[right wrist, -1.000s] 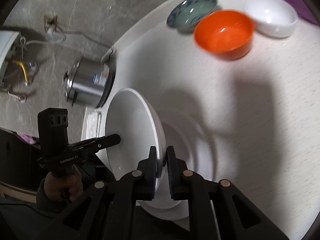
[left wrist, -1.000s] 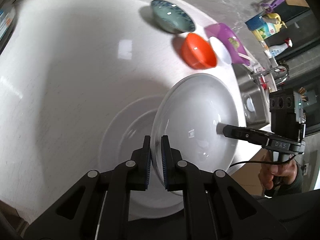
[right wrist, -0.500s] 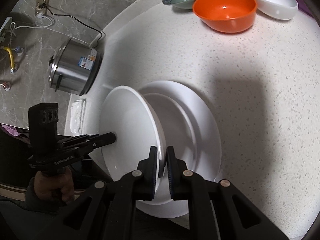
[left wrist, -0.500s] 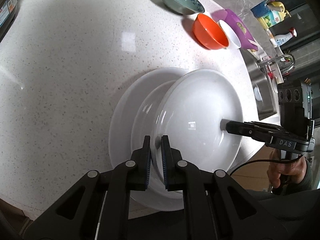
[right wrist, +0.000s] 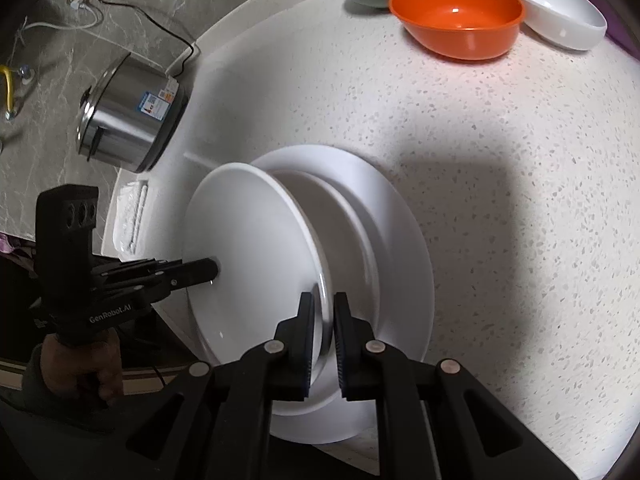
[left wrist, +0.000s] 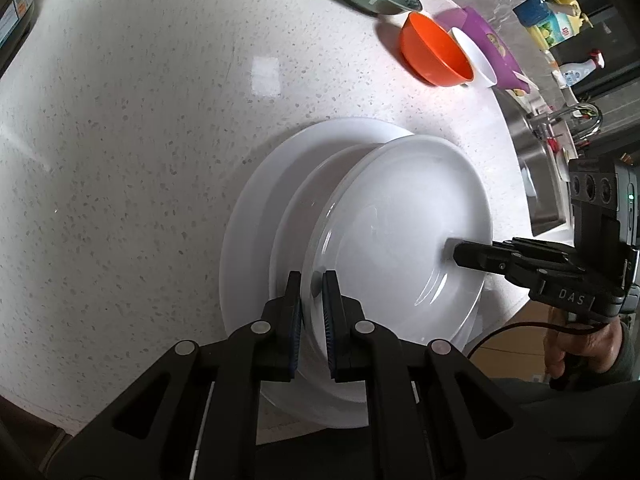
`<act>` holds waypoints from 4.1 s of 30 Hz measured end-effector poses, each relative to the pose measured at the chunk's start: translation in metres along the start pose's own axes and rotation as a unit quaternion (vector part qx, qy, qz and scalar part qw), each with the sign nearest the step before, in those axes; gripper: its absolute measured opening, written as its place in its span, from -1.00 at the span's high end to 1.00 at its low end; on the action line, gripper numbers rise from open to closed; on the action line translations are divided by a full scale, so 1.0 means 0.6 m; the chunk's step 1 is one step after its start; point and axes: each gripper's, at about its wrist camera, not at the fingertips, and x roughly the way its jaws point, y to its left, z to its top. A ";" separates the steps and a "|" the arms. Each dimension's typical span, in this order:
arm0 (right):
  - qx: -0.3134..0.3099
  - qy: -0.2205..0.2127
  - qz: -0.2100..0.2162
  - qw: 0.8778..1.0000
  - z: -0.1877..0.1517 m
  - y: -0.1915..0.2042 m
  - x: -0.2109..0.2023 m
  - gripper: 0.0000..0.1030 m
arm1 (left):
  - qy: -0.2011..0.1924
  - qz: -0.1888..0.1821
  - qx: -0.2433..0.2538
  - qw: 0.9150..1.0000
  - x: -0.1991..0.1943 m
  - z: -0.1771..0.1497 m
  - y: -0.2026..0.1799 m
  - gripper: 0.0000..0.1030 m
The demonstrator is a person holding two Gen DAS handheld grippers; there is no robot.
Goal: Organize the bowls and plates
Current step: 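Carry the deep white plate with both grippers and lower it onto the plate stack, then open both grippers to release the deep plate on the stack, then move both grippers to the rim of the blue-patterned green bowl, then close the left gripper on the bowl rim while the right gripper grips it, then carry the blue-patterned bowl with both grippers beside the plate stack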
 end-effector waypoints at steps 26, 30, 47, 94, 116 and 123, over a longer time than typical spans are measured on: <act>-0.112 0.013 -0.059 0.992 0.001 0.048 0.018 -0.02 | -0.043 0.000 -0.006 0.999 -0.024 0.001 -0.024 0.08; -0.124 0.005 -0.060 0.990 0.008 0.054 0.010 -0.12 | -0.066 0.011 -0.003 0.998 -0.047 0.004 -0.038 -0.55; -0.047 -0.131 0.032 0.990 0.120 -0.080 -0.205 -0.36 | -0.156 -0.013 -0.032 0.987 -0.166 0.168 -0.036 -0.63; 0.087 -0.045 -0.058 0.994 0.528 -0.214 -0.037 0.79 | -0.038 -0.021 0.061 0.997 0.099 0.610 -0.017 0.75; 0.054 -0.090 -0.045 0.993 0.511 -0.162 -0.098 0.79 | -0.075 -0.015 0.081 0.994 -0.001 0.573 -0.064 0.76; 0.033 -0.112 -0.033 0.993 0.457 -0.138 -0.157 0.79 | -0.091 -0.025 0.092 0.991 -0.057 0.507 -0.107 0.75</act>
